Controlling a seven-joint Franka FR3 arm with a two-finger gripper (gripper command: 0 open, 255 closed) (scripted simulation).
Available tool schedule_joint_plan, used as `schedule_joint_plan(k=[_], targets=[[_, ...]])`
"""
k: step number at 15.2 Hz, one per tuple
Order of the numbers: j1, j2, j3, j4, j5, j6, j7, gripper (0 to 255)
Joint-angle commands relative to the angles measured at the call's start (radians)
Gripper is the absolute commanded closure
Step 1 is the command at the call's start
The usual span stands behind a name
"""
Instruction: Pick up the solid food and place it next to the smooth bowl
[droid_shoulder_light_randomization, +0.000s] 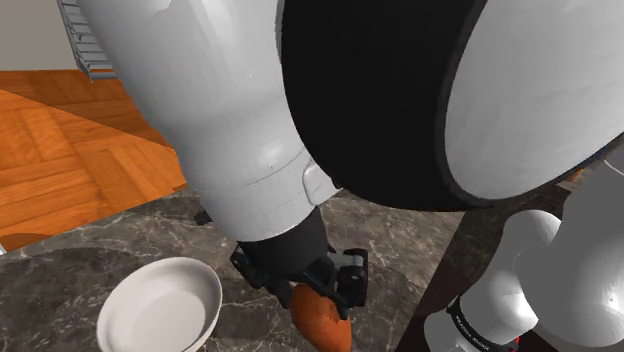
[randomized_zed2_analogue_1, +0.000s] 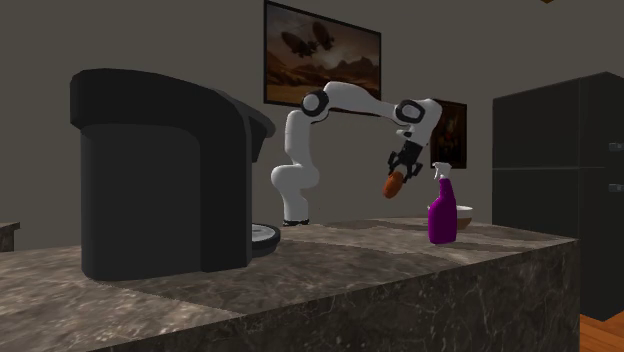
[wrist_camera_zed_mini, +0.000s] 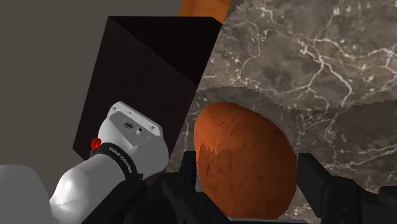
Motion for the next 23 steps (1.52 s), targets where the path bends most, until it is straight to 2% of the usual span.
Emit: schedule_joint_plan(k=[1, 2, 23], targets=[[0.029, 0.037, 0.026, 0.029, 0.004, 0.007, 0.06, 255], [0.042, 0.052, 0.036, 0.044, 0.005, 0.008, 0.085, 255], [0.057, 0.145, 0.032, -0.146, -0.041, 0.275, 0.095, 255]])
